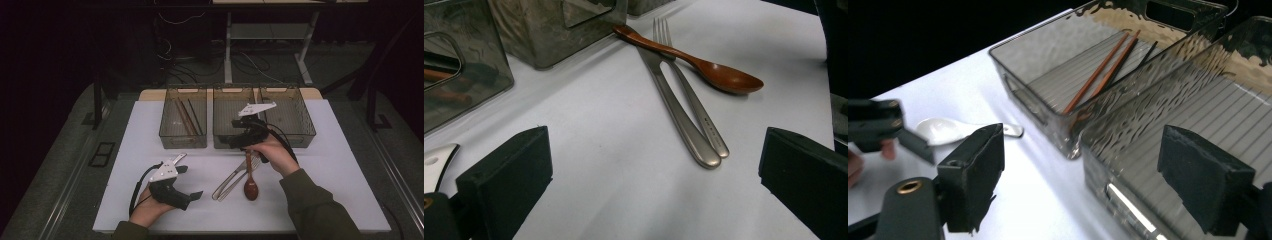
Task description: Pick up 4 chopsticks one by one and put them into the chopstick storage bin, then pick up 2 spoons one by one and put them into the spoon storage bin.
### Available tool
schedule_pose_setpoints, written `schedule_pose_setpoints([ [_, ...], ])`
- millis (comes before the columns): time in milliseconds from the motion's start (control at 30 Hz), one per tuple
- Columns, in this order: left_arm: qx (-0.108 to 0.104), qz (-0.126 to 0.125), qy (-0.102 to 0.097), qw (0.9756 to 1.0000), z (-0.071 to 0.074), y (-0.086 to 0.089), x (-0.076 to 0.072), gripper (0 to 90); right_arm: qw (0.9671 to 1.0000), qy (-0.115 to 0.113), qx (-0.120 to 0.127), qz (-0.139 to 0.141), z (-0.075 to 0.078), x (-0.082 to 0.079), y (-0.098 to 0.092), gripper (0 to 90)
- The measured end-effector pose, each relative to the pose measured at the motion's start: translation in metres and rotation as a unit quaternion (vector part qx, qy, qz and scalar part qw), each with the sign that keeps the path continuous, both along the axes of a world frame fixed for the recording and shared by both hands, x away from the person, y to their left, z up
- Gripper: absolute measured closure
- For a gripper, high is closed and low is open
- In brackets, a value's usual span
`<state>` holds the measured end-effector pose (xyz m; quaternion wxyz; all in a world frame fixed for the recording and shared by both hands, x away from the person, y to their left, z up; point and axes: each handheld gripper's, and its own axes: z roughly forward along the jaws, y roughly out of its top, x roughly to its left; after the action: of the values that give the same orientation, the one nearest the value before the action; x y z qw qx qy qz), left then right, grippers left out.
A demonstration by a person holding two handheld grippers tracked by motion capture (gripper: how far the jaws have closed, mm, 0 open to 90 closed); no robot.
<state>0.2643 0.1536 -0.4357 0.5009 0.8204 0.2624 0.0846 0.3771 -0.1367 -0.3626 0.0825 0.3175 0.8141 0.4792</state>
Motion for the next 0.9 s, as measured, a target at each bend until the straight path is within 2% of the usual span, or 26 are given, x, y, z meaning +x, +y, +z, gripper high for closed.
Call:
schedule_pose_setpoints([
  [267, 0.001, 0.003, -0.002, 1.0000, 0.001, 0.000, -0.001, 0.1, 0.9999, -0.010, 0.006, 0.001, -0.010, -0.026, -0.030, 18.2],
  [500, 0.001, 0.002, -0.001, 1.0000, 0.001, -0.002, -0.001, 0.1, 0.9999, -0.005, 0.013, -0.001, -0.022, -0.042, -0.054, 17.6],
  [633, 0.001, 0.003, -0.002, 1.0000, 0.002, -0.001, -0.001, 0.1, 0.9995, -0.003, 0.028, -0.010, -0.027, -0.050, -0.068, 16.2],
  [900, -0.002, 0.002, -0.002, 1.0000, 0.001, -0.001, 0.000, 0.1, 0.9986, -0.003, 0.037, -0.037, -0.038, -0.065, -0.099, 16.3],
])
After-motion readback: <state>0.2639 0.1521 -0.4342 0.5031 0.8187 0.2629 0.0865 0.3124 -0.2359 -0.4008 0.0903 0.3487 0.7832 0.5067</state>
